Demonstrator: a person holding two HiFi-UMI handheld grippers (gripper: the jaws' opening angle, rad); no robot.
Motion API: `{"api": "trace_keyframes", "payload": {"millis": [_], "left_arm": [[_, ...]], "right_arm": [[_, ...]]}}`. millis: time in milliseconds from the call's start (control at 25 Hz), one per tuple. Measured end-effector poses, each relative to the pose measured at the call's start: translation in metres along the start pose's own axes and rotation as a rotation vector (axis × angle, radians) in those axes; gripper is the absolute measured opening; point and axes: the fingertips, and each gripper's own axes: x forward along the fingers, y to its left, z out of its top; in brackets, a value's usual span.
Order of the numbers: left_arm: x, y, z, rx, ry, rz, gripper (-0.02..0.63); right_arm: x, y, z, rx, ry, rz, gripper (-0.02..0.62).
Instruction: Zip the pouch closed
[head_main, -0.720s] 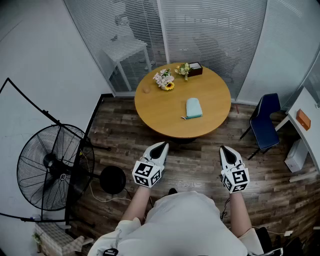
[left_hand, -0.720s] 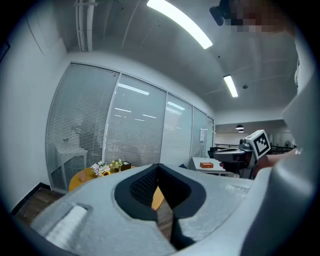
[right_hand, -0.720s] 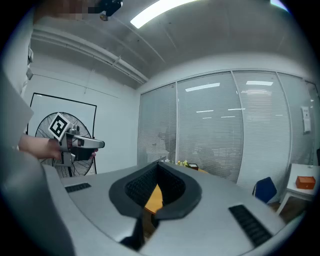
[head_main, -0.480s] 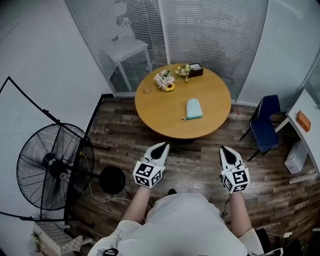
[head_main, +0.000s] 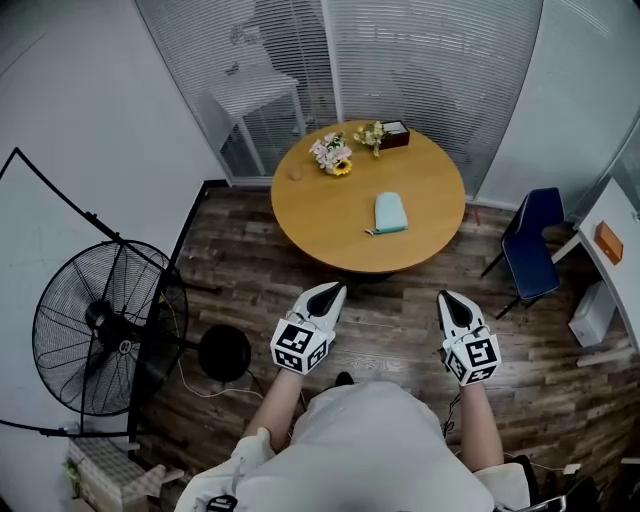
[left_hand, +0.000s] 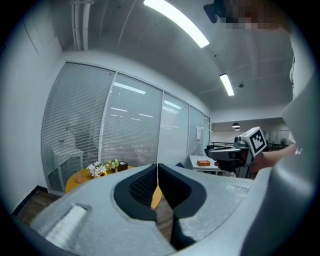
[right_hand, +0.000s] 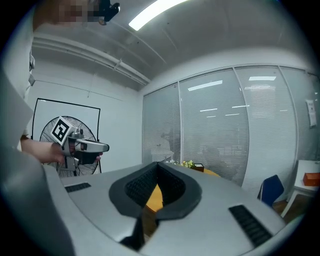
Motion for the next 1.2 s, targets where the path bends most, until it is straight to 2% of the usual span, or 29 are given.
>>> {"api": "trace_keyframes", "payload": {"millis": [440, 560, 600, 680, 1200], "left_arm": [[-0.002, 0.015, -0.003, -0.007, 0.005, -0.022, 0.021], [-0.001, 0.022, -0.005, -0.016, 0.008, -0.039, 0.028], [0.000, 0.024, -0.005, -0.019, 0.009, -0.046, 0.050], [0.002, 0.028, -0.006, -0.024, 0.012, -0.058, 0.080], [-0.004, 0.059, -0.024, -0.031, 0.032, -0.121, 0.080]], "right_arm": [[0.019, 0.013, -0.009, 0.019, 0.036, 0.012, 0.009], [0.026, 0.018, -0.010, 0.020, 0.043, 0.011, 0.039], [0.028, 0.019, -0.010, 0.020, 0.046, 0.010, 0.048], [0.032, 0.021, -0.011, 0.023, 0.050, 0.003, 0.049], [0.053, 0.041, -0.026, 0.039, 0.084, -0.055, 0.063]]}}
